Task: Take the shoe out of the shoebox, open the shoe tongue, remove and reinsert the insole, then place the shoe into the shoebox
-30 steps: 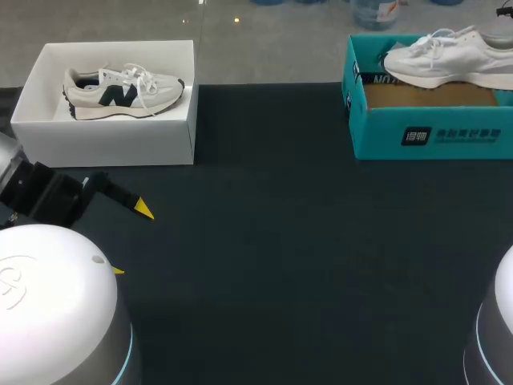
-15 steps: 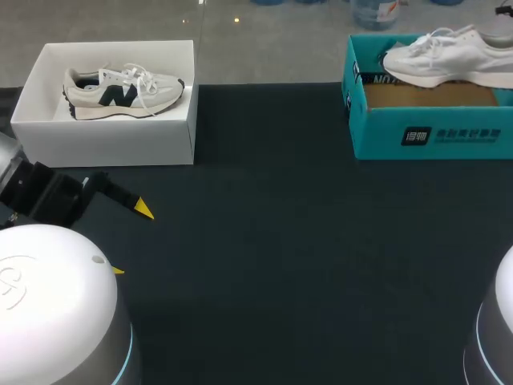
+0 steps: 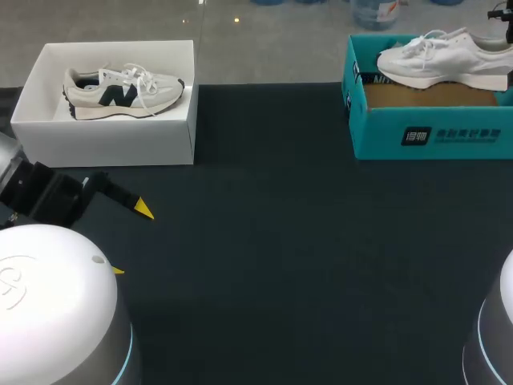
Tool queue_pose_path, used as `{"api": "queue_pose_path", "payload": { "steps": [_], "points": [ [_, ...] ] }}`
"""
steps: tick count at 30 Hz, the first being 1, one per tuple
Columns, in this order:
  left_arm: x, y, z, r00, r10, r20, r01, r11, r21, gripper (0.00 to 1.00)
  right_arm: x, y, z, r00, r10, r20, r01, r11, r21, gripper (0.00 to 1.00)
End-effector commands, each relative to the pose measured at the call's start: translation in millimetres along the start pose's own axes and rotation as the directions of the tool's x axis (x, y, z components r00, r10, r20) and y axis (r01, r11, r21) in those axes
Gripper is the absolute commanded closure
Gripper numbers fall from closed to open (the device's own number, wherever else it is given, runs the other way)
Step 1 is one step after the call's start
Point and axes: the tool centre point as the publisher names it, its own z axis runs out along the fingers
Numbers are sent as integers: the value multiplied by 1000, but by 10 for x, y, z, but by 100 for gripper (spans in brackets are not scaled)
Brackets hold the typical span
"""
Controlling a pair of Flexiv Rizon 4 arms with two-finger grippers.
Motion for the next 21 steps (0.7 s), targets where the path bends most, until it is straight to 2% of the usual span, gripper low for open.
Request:
{"api": "queue_pose_path", "payload": {
  "steps": [1,10,21],
  "points": [
    [-2,0,4,1000,0,-3,0,1000,-3,0,-6,-5,63,1000,5,-2,-5,1000,-3,100],
    [-2,0,4,1000,0,-3,0,1000,-3,0,48,26,277,1000,-8,-11,8,1000,-11,100],
    [-2,0,4,1000,0,-3,0,1000,-3,0,105,6,669,999,-39,-1,39,999,11,100]
  ]
}}
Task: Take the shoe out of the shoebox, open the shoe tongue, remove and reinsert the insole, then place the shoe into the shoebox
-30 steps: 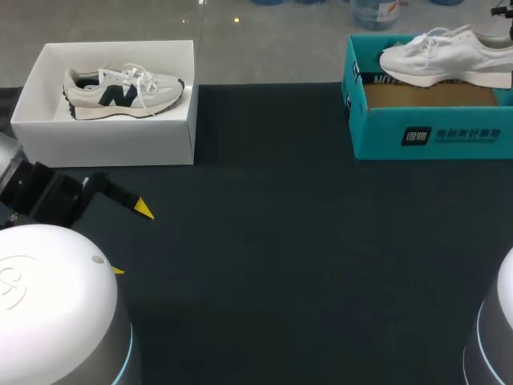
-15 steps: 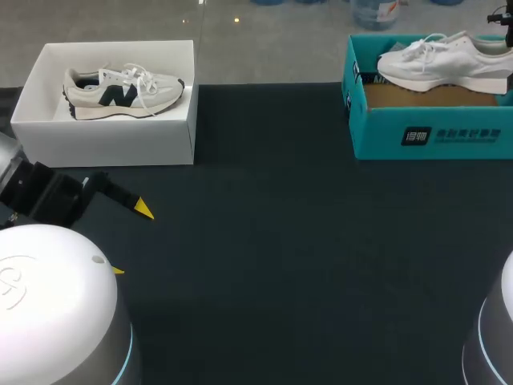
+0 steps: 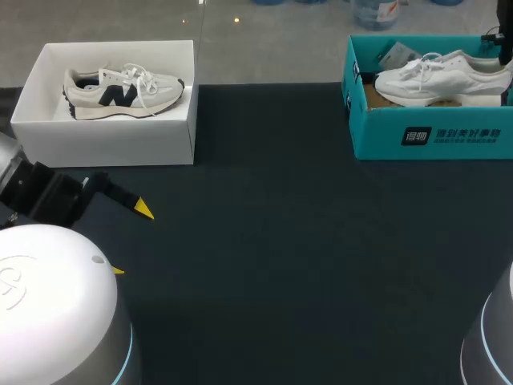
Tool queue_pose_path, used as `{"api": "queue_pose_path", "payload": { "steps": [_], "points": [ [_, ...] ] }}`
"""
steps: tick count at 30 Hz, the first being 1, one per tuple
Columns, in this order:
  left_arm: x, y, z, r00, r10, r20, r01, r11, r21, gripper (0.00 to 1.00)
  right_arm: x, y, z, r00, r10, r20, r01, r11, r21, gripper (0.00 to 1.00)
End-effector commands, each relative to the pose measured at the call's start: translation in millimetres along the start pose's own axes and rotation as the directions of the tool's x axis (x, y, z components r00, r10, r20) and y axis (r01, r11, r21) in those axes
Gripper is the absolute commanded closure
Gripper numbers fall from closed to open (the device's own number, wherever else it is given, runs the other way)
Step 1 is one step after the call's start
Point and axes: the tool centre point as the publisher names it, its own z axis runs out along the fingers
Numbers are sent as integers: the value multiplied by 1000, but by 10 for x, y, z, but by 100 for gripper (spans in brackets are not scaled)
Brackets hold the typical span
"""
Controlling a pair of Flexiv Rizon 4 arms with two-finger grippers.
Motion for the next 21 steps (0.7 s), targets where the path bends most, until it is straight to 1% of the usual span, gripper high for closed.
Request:
{"api": "queue_pose_path", "payload": {
  "steps": [1,13,21],
  "points": [
    [-2,0,4,1000,0,-3,0,1000,-3,0,25,47,149,1000,-6,-1,6,1000,7,100],
    [-2,0,4,1000,0,-3,0,1000,-3,0,32,75,656,1000,-3,11,2,999,42,100],
    [-2,0,4,1000,0,-3,0,1000,-3,0,104,96,906,1000,-21,3,21,998,56,100]
  ]
}}
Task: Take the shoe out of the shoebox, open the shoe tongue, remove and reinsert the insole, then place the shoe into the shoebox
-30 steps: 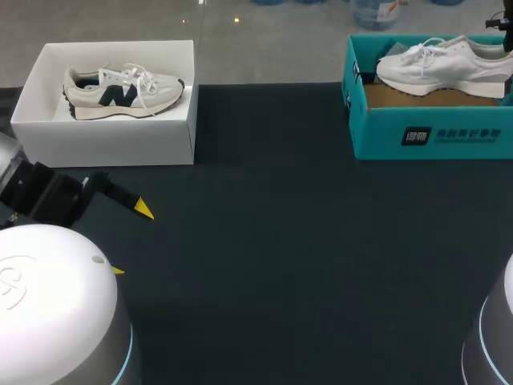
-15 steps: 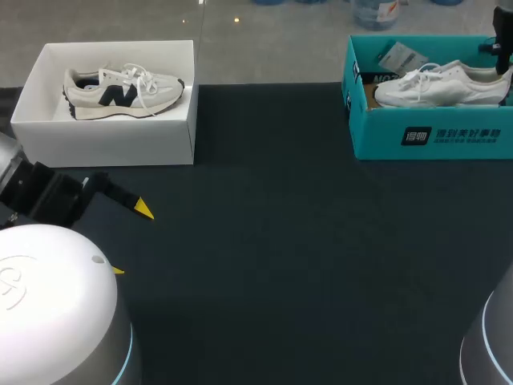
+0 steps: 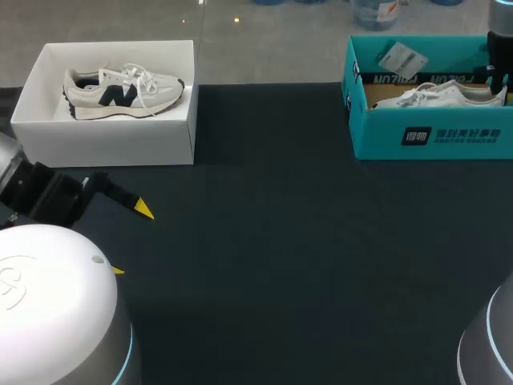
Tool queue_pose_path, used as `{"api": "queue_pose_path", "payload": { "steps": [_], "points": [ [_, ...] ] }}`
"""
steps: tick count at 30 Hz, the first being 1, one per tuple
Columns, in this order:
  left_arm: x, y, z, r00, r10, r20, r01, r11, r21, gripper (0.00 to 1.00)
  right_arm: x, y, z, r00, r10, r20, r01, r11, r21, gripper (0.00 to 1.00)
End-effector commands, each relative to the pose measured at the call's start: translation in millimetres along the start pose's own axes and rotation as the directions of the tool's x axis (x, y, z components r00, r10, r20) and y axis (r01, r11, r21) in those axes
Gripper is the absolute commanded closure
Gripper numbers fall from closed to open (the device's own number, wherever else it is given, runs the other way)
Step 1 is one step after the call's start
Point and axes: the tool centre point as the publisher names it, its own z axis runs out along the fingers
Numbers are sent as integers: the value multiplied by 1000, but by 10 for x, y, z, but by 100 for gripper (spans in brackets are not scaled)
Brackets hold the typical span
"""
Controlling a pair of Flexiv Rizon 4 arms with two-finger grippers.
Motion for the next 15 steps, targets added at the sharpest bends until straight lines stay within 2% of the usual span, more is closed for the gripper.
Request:
{"api": "queue_pose_path", "payload": {
  "steps": [1,5,15],
  "points": [
    [-2,0,3,1000,0,-3,0,1000,-3,0,36,90,145,1000,-3,-3,3,1000,16,100],
    [-2,0,3,1000,0,-3,0,1000,-3,0,50,76,251,1000,-1,-8,1,1000,28,100],
    [-2,0,3,1000,0,-3,0,1000,-3,0,44,24,314,1000,-1,0,2,999,50,100]
  ]
}}
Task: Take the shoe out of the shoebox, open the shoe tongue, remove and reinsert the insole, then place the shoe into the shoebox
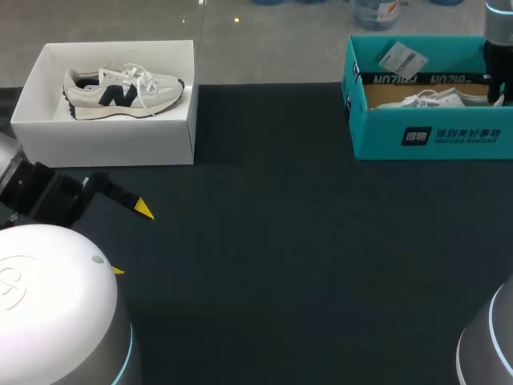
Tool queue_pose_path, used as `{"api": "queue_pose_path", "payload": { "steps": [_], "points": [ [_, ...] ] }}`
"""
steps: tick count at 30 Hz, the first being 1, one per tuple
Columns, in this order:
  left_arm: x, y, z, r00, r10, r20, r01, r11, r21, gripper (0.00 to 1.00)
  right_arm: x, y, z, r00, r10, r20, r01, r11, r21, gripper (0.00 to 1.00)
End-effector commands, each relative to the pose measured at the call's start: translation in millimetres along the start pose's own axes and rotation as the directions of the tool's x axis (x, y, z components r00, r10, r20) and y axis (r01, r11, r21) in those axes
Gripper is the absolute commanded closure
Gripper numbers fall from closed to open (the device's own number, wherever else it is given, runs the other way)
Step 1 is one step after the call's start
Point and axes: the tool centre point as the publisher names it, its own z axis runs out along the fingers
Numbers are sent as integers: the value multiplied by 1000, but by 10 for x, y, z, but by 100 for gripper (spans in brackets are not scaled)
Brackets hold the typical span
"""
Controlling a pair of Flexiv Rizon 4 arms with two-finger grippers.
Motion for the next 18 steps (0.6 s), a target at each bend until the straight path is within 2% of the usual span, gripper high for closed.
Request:
{"api": "queue_pose_path", "payload": {
  "steps": [1,3,7,9,13,16,17,18],
  "points": [
    [-2,-1,4,1000,0,-3,0,1000,-3,0,14,29,56,1000,4,-3,-4,1000,7,100],
    [-2,-1,4,1000,0,-3,0,1000,-3,0,-2,18,23,1000,10,-3,-10,1000,4,76],
    [-2,-1,4,1000,0,-3,0,1000,-3,0,-20,10,-53,1000,18,-4,-18,1000,-7,74],
    [-2,-1,4,1000,0,-3,0,1000,-3,0,-17,10,-101,1000,21,-8,-21,1000,-14,65],
    [-2,-1,4,1000,0,-3,0,1000,-3,0,-10,32,-207,1000,22,-8,-23,999,-32,55],
    [-2,-1,4,1000,0,-3,0,1000,-3,0,-13,71,-310,1000,24,-6,-24,999,-47,51],
    [-2,-1,4,1000,0,-3,0,1000,-3,0,-14,87,-355,1000,24,-5,-24,998,-51,53],
    [-2,-1,4,1000,0,-3,0,1000,-3,0,-14,100,-403,1000,23,-4,-24,998,-63,58]
  ]
}}
